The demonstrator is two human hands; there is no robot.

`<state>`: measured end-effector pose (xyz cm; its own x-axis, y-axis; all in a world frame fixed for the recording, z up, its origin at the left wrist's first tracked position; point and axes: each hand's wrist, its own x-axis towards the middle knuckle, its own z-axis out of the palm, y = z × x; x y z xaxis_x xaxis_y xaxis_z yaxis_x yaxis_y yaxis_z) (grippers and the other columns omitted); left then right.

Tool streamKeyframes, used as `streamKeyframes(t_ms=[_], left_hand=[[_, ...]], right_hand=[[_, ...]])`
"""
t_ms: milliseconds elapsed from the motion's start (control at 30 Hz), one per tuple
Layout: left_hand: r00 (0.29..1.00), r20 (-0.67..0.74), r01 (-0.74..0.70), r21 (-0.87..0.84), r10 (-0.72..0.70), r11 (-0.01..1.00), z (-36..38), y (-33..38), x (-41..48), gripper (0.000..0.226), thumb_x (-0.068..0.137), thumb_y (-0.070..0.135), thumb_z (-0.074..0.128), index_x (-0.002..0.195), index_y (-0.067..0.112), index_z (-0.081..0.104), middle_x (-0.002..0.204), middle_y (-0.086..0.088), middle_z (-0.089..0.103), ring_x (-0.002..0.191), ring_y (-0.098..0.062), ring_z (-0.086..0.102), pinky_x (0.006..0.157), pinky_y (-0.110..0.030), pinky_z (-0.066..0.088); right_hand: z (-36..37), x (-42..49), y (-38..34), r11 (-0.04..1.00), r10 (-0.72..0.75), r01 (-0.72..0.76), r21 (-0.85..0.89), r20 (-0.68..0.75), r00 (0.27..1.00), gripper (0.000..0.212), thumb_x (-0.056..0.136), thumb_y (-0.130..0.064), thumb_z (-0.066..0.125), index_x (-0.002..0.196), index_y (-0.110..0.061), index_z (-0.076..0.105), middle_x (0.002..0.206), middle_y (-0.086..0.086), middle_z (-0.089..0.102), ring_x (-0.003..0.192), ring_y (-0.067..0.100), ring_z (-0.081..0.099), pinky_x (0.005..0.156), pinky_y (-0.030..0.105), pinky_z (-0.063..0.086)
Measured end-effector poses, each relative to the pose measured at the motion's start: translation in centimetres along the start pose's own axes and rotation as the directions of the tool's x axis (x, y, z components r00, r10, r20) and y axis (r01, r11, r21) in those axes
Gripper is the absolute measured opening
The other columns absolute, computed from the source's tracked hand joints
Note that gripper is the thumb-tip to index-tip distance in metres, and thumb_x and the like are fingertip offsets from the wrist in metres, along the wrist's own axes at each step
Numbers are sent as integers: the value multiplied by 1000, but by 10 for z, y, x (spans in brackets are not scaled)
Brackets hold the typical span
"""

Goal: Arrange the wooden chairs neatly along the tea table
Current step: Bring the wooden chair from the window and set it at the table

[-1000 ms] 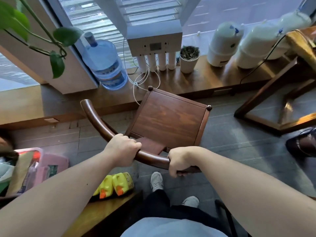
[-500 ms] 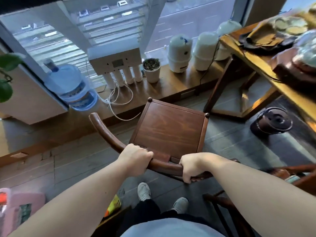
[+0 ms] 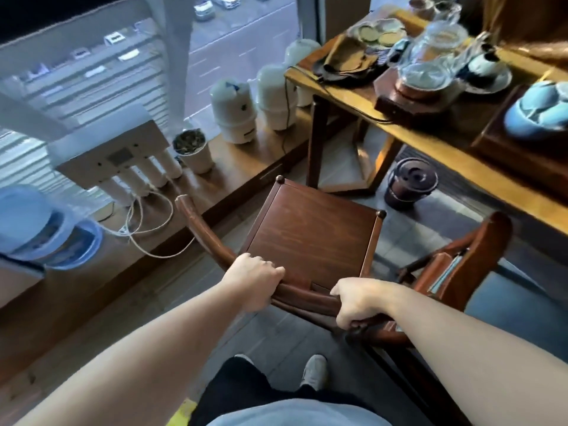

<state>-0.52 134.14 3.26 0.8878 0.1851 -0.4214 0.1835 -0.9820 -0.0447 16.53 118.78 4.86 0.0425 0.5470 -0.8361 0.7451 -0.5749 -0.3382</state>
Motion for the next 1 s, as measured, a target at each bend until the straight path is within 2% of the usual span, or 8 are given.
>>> streamKeyframes(t_ms=[133, 267, 367, 433, 667, 800, 900, 1000], left_hand=[[990, -56, -131, 5, 131, 991, 5, -19, 9, 39, 71, 43, 59, 104, 26, 46, 98, 7, 62, 98, -22, 59, 73, -37, 47], [987, -62, -147, 49, 149, 988, 7, -64, 10, 37, 71, 39, 55, 107, 29, 51, 97, 9, 63, 97, -20, 60, 75, -35, 47], [977, -3, -212, 81, 213, 974, 3, -80, 18, 15, 74, 34, 50, 88, 28, 50, 86, 5, 66, 86, -24, 65, 70, -33, 46], [958, 58, -285, 107, 280, 953, 4, -84, 24, 11, 75, 31, 48, 86, 27, 48, 81, 4, 66, 80, -25, 66, 67, -33, 47], [934, 120, -355, 229, 335, 907, -27, -133, 65, 24, 73, 31, 51, 96, 27, 54, 86, 2, 67, 80, -25, 66, 62, -31, 48], [914, 128, -406, 262, 385, 875, -47, -148, 92, 27, 74, 28, 52, 100, 27, 57, 89, 2, 68, 83, -24, 65, 60, -29, 42], [904, 94, -427, 269, 418, 863, -55, -149, 113, 24, 73, 26, 54, 97, 29, 57, 82, 5, 67, 79, -22, 65, 64, -29, 45], [893, 71, -444, 288, 444, 848, -61, -147, 135, 23, 74, 25, 57, 95, 32, 58, 68, 8, 54, 74, -19, 62, 65, -30, 39]], right_hand=[[4, -2, 9, 988, -17, -8, -154, -155, 988, 32, 63, -36, 67, 92, -24, 60, 85, -4, 68, 79, 20, 63, 60, 32, 48], [21, -2, 1, 971, -61, -17, -240, -311, 948, 22, 71, -31, 61, 92, -28, 56, 96, -3, 68, 91, 26, 63, 67, 32, 44], [28, -1, -8, 975, 29, -112, -190, -393, 919, 21, 72, -29, 58, 92, -28, 61, 94, -3, 68, 90, 27, 64, 73, 34, 47], [27, 1, -13, 973, 100, -174, -152, -403, 910, 22, 70, -28, 58, 91, -26, 64, 90, -3, 69, 88, 26, 65, 74, 34, 49], [-1, 27, -47, 953, 268, -302, -12, -431, 862, 27, 72, -33, 60, 98, -29, 65, 94, -4, 68, 91, 26, 65, 80, 36, 52], [-11, 37, -55, 936, 342, -341, 87, -448, 826, 33, 72, -31, 59, 104, -29, 66, 101, -2, 69, 94, 26, 64, 80, 36, 52], [-15, 38, -54, 915, 403, -366, 171, -448, 798, 31, 74, -32, 60, 104, -29, 66, 100, -1, 69, 91, 25, 63, 79, 36, 52], [-18, 37, -52, 892, 452, -395, 221, -448, 771, 31, 73, -32, 60, 104, -28, 65, 100, 0, 68, 93, 27, 63, 79, 36, 51]])
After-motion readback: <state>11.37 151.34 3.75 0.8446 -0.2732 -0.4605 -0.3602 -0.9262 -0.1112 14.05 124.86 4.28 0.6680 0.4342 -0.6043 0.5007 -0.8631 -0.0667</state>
